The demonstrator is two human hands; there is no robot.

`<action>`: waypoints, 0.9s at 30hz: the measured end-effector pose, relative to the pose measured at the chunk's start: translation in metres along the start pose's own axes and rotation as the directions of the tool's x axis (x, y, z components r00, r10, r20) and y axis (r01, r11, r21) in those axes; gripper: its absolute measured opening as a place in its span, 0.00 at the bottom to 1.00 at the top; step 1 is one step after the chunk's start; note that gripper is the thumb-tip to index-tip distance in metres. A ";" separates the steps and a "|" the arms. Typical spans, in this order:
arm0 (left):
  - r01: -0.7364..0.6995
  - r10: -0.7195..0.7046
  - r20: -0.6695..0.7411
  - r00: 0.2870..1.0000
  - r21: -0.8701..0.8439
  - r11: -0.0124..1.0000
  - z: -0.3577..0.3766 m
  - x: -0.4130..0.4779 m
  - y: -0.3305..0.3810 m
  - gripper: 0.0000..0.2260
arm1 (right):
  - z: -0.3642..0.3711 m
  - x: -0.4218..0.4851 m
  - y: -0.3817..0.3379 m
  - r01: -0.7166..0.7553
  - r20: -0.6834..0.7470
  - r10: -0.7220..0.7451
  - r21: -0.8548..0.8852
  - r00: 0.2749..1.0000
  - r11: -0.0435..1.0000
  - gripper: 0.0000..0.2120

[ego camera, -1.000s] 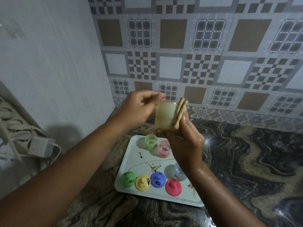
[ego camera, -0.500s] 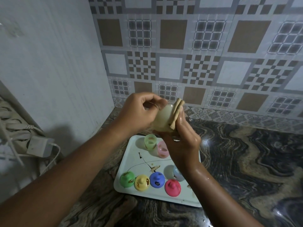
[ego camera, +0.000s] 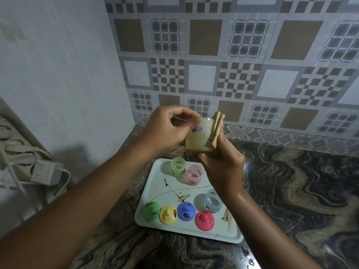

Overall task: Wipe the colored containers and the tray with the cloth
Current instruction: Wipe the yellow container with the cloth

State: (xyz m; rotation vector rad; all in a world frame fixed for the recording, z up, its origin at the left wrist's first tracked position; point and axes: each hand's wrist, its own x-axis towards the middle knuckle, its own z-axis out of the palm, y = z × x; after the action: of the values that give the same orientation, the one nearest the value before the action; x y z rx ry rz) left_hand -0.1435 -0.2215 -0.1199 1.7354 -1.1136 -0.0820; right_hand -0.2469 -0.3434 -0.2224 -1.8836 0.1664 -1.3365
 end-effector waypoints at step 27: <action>-0.075 0.075 0.004 0.997 0.106 0.991 -0.003 0.006 0.013 0.04 | -0.001 0.011 -0.017 -0.042 -0.003 0.042 -0.099 0.999 0.994 0.40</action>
State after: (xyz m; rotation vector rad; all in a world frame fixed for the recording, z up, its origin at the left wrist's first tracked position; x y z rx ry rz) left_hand -0.1469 -0.2241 -0.1055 1.7850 -1.2009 0.0248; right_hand -0.2484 -0.3386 -0.2027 -1.9515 0.2759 -1.3216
